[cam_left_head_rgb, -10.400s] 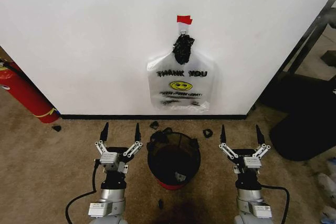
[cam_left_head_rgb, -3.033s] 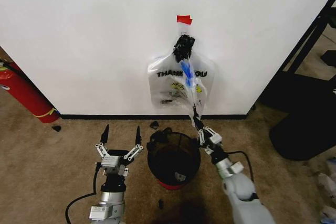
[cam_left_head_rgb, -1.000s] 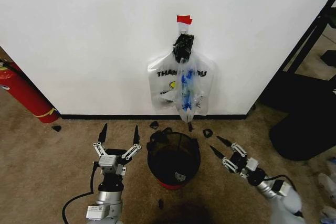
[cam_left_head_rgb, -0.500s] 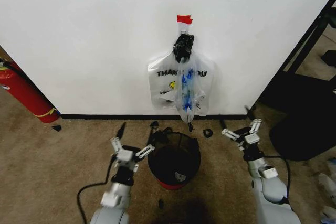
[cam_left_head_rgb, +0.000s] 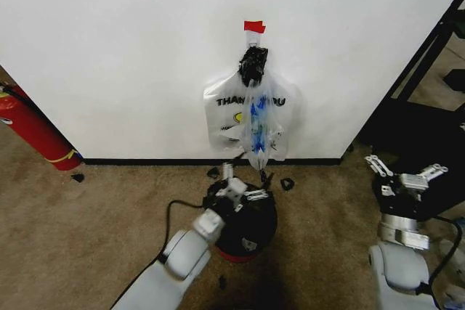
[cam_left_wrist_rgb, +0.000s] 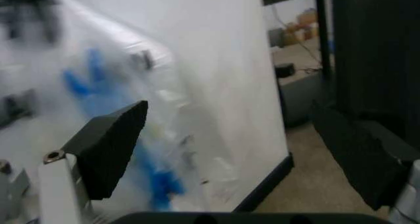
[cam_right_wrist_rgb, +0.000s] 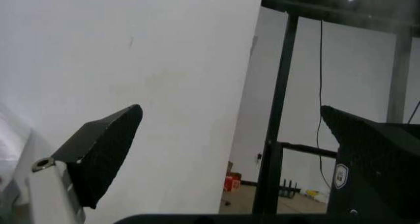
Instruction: Pick up the garbage bag from the wall and place it over the trash bin.
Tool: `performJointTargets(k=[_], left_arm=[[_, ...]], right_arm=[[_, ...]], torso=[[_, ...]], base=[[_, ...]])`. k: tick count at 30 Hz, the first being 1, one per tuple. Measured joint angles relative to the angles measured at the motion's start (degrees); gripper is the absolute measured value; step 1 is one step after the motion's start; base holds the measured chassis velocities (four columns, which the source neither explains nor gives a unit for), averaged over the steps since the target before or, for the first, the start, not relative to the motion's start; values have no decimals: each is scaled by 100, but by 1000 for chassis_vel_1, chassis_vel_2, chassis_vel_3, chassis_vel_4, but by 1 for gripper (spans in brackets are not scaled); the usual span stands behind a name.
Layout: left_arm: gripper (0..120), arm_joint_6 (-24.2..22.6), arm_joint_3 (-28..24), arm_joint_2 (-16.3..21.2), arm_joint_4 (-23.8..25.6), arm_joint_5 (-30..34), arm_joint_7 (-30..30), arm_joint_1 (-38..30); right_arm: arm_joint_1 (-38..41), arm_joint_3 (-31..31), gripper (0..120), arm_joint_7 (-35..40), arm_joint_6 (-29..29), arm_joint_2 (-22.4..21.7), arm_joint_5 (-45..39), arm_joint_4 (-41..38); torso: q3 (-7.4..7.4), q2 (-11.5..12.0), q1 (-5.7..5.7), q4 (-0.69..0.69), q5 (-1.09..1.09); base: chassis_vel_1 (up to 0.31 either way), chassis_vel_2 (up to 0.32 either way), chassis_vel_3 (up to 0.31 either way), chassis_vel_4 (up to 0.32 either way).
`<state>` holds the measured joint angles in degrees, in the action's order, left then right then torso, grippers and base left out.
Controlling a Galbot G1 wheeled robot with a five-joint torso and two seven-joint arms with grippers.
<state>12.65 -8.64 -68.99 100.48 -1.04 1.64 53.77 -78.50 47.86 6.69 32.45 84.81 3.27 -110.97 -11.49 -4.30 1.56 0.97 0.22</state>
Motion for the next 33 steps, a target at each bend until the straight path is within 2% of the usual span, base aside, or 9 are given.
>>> performJointTargets(k=[4, 7, 15, 24, 28, 33], left_arm=[[91, -138, -478, -7, -763, -95, -164, -754], [90, -362, -741, 39, -1091, -114, -325, -1092], [90, -1067, -1069, 86, -1414, -205, -669, -1560], [87, -1621, -1324, -10, -1714, -281, -852, -1957], [70, -1969, -1395, -16, -1741, -304, -886, -2056], [53, -2174, -1400, -20, -1735, -424, -952, -2071]], right_arm=[[-130, 28, 100, -13, 0, 112, -20, -155], [-154, 52, 100, -34, 0, 150, -28, -194], [-140, 63, 100, -81, 11, 215, -42, -206], [-117, -8, 100, -163, 25, 298, -28, -207], [-100, 0, 100, -186, 27, 290, -28, -206], [-93, 4, 100, -191, 27, 281, -27, -190]], torso=[[0, 0, 0, 2, 0], [0, 0, 0, 0, 0], [0, 0, 0, 1, 0], [0, 0, 0, 2, 0], [0, 0, 0, 2, 0], [0, 0, 0, 2, 0]], base=[[0, 0, 0, 0], [0, 0, 0, 0], [0, 0, 0, 0], [0, 0, 0, 0], [0, 0, 0, 0], [0, 0, 0, 0]])
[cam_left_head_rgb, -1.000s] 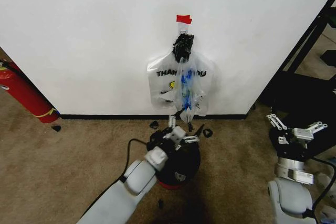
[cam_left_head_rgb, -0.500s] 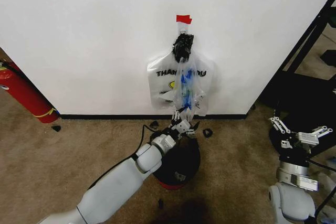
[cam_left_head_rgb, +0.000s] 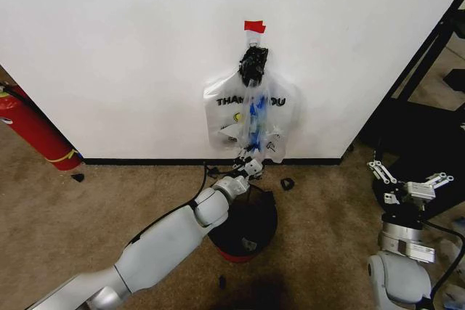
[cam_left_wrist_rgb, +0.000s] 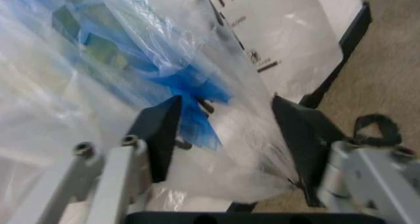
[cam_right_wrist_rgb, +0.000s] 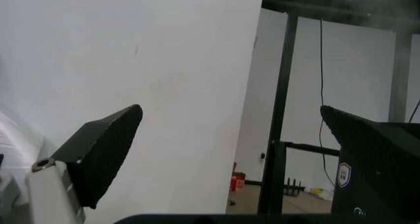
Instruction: Pick up the garbage bag from the wall and place it over the trash bin.
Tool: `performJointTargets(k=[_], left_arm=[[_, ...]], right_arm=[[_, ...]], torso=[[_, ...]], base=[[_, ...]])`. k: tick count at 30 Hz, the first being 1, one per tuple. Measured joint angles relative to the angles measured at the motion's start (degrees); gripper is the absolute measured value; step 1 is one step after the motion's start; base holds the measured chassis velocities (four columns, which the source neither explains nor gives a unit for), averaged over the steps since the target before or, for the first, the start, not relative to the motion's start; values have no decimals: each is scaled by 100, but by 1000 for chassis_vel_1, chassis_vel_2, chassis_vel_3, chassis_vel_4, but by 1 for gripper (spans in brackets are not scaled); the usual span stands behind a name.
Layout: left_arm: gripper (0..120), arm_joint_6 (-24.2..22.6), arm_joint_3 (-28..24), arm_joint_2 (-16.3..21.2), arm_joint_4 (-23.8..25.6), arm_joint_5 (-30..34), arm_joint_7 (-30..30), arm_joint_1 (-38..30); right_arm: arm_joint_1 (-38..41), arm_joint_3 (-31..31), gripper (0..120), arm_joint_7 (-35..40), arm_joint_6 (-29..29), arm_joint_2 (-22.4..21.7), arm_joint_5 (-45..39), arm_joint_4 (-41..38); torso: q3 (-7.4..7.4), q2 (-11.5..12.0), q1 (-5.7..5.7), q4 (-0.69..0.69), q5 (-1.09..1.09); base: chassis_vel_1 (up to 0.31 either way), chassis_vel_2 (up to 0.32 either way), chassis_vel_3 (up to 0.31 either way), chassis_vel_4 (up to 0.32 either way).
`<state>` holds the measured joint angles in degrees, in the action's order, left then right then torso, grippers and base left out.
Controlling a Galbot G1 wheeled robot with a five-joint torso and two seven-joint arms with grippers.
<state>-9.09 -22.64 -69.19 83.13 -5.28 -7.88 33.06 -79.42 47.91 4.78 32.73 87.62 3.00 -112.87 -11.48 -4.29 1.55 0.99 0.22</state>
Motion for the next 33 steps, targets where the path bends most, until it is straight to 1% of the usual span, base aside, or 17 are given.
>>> performJointTargets(k=[4, 5, 11, 12, 14, 15, 18, 19, 22, 25, 26, 27, 29, 31, 32, 33], left_arm=[[36, -263, -16, 2, 72, -45, -155, 2], [36, -263, -16, 2, 72, -45, -155, 2], [10, -369, -1, 57, 125, -116, -281, 9], [10, -369, -1, 57, 125, -116, -281, 9], [2, -363, 9, 96, 246, -113, -282, 44], [2, -355, 13, 108, 311, -94, -287, 71], [14, -331, 18, 131, 452, -16, -317, 136], [14, -331, 18, 131, 452, -16, -317, 136], [26, -307, 8, 175, 610, 114, -319, 186], [39, -243, -5, 211, 674, 147, -306, 235], [42, -224, -3, 223, 682, 147, -301, 254], [42, -224, -3, 223, 682, 147, -301, 254], [51, -190, 55, 254, 726, 147, -293, 316], [61, -164, 172, 334, 868, 148, -288, 434], [63, -155, 223, 372, 940, 152, -287, 495], [69, -124, 318, 437, 1053, 163, -282, 600]], right_arm=[[29, -12, 100, -11, 0, 2, 6, 25], [29, -12, 100, -11, 0, 2, 6, 25], [46, -24, 100, -16, 0, -1, 9, 47], [46, -24, 100, -16, 0, -1, 9, 47], [51, -35, 100, -20, 0, 4, 17, 54], [54, -41, 100, -23, 0, 8, 22, 56], [56, -61, 100, -36, 2, 19, 42, 61], [56, -61, 100, -36, 2, 19, 42, 61], [69, -95, 100, -60, 7, 20, 74, 76], [80, -114, 100, -97, 18, 19, 87, 82], [80, -122, 100, -114, 22, 17, 89, 85], [80, -122, 100, -114, 22, 17, 89, 85], [80, -168, 100, -167, 33, -8, 115, 110], [89, -299, 100, -339, 51, -100, 176, 186], [114, -366, 100, -477, 58, -161, 189, 235], [163, -462, 100, -645, 60, -261, 238, 310]], torso=[[0, 0, 0, 0, 0], [0, 0, 0, 0, 0], [0, 0, 0, 0, 0], [0, 0, 0, 0, 0], [0, 0, 0, 0, 0], [0, 0, 0, 0, 0], [0, 0, 0, 0, 0], [0, 0, 0, 0, 0], [0, 0, -1, 0, 0], [0, 0, -1, 0, 0], [0, 0, -1, 0, 0], [0, 0, -1, 0, 0], [0, 0, -1, 1, 1], [0, 0, -1, 2, 1], [0, 0, -1, 2, 0], [0, 0, -1, 1, 1]], base=[[0, 0, 0, 0], [0, 0, 0, 0], [0, 0, 0, 0], [0, 0, 0, 0], [0, 0, 0, 0], [0, 0, 0, 0], [0, 0, 0, 0], [0, 0, 0, 0], [0, 0, 0, 0], [0, 0, 0, 0], [0, 0, 0, 0], [0, 0, 0, 0], [0, 0, 0, 0], [0, 0, 0, 0], [0, 0, 0, 0], [0, 0, 0, 0]])
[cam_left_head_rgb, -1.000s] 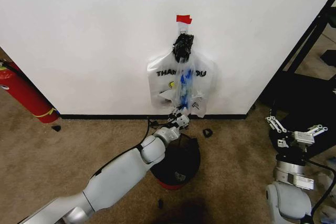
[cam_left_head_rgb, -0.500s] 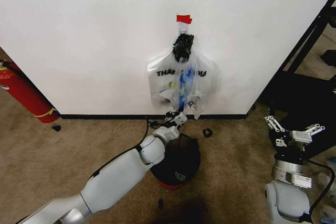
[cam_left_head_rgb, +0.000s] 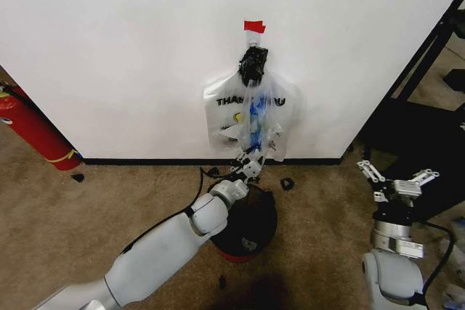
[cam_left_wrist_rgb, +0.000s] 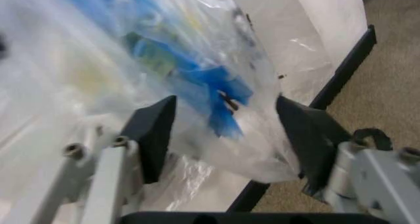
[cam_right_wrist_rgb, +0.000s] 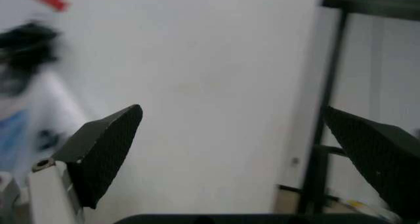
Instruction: Pick up the garbage bag from the wall and place it over the trash bin.
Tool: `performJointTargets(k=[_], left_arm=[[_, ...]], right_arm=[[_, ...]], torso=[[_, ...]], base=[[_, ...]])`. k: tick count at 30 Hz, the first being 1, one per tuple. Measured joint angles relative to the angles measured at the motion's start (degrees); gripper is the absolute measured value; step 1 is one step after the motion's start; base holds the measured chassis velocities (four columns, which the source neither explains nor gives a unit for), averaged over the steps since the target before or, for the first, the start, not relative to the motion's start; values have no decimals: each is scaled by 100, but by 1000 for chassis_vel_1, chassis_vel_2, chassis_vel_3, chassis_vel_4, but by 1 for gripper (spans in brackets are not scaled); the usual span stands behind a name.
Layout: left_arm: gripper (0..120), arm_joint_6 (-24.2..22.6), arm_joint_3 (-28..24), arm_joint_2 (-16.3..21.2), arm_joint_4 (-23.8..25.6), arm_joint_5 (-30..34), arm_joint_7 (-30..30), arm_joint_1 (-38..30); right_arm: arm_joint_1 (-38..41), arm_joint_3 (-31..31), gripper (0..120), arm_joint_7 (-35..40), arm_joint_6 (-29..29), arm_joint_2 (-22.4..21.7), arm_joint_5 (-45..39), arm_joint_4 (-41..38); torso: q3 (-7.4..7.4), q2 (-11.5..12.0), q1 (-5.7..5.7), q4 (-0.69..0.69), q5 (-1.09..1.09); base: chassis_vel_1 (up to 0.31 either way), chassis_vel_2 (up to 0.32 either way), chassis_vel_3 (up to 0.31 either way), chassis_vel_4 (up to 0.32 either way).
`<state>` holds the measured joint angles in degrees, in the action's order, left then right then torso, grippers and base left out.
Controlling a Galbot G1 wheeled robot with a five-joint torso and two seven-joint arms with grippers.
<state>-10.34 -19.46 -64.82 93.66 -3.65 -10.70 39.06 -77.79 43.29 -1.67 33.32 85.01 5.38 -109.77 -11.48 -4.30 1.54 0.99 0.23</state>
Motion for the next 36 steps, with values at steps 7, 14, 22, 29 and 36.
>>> performJointTargets(k=[7, 14, 22, 29, 36], left_arm=[[92, 479, 921, 513, 825, 80, 57, 939], [99, 677, 1701, 859, 1473, 92, 235, 1765], [100, 760, 2451, 582, 2106, 76, 217, 2825], [100, 777, 2598, 437, 2442, 4, 145, 3279], [100, 805, 2706, 327, 2575, -92, 87, 3492]], right_arm=[[373, -649, 100, -210, -101, -589, 1081, 401], [626, -1102, 100, -296, -354, -1027, 1943, 561], [1381, -1734, 100, -269, -525, -1560, 3324, 1116], [2158, -2119, 100, -566, -373, -1668, 4413, 1567], [2875, -2254, 100, -821, -124, -1376, 5348, 2435]], torso=[[0, 0, 0, -3, 0], [0, 0, 0, -1, -1], [0, 0, 0, -1, 0], [0, 0, 0, -1, 0], [0, 0, 0, -1, 0]], base=[[0, 0, 0, 0], [0, 0, 0, 0], [0, 0, 0, 0], [0, 0, 0, 0], [0, 0, 0, 0]])
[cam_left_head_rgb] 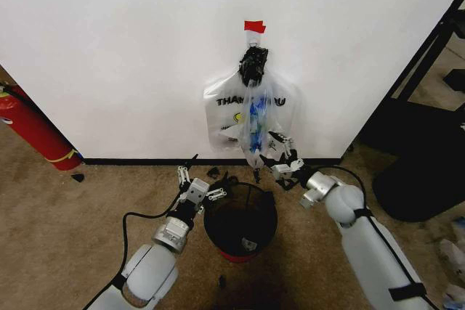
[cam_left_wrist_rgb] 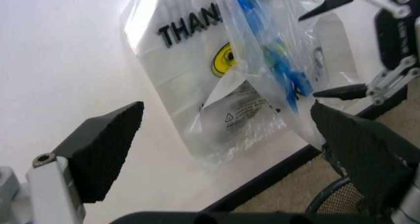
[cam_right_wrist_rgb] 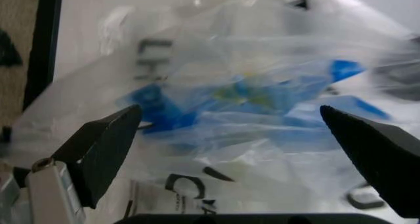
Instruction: Pick up the garbage bag from the wall and place it over the trash bin.
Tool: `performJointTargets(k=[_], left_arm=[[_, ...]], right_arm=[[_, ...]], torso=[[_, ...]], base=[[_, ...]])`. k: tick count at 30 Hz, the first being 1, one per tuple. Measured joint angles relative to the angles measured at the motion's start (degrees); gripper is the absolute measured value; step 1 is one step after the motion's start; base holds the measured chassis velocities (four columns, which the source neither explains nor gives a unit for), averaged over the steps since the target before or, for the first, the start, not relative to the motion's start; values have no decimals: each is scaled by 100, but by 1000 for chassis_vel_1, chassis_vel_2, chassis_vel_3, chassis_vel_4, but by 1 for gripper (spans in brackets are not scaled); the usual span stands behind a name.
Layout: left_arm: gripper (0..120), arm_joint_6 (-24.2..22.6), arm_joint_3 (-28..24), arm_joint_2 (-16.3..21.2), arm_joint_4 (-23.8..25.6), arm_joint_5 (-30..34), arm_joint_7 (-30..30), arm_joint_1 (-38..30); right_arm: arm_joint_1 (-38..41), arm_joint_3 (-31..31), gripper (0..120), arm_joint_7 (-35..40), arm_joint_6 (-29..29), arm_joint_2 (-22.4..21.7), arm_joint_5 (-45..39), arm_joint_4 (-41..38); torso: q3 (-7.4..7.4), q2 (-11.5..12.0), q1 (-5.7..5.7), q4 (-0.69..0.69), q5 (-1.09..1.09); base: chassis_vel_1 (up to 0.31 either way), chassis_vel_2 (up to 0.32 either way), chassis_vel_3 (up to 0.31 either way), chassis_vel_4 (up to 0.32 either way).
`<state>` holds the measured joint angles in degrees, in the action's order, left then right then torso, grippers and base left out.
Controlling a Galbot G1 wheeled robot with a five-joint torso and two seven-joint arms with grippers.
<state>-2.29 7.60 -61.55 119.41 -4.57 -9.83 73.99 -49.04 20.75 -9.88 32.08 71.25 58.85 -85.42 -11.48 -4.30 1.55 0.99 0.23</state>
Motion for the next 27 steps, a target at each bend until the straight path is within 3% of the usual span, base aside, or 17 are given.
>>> performJointTargets(k=[14, 27], left_arm=[[100, 41, 94, -94, 101, -155, -37, 225], [100, 89, 171, -175, 204, -336, -34, 452]], right_arm=[[109, 433, 100, 124, -113, 61, 360, 364], [38, 559, 100, 638, -204, -31, -3, 423]], torso=[[0, 0, 0, 1, -1], [0, 0, 0, 0, -1]], base=[[0, 0, 0, 0], [0, 0, 0, 0]])
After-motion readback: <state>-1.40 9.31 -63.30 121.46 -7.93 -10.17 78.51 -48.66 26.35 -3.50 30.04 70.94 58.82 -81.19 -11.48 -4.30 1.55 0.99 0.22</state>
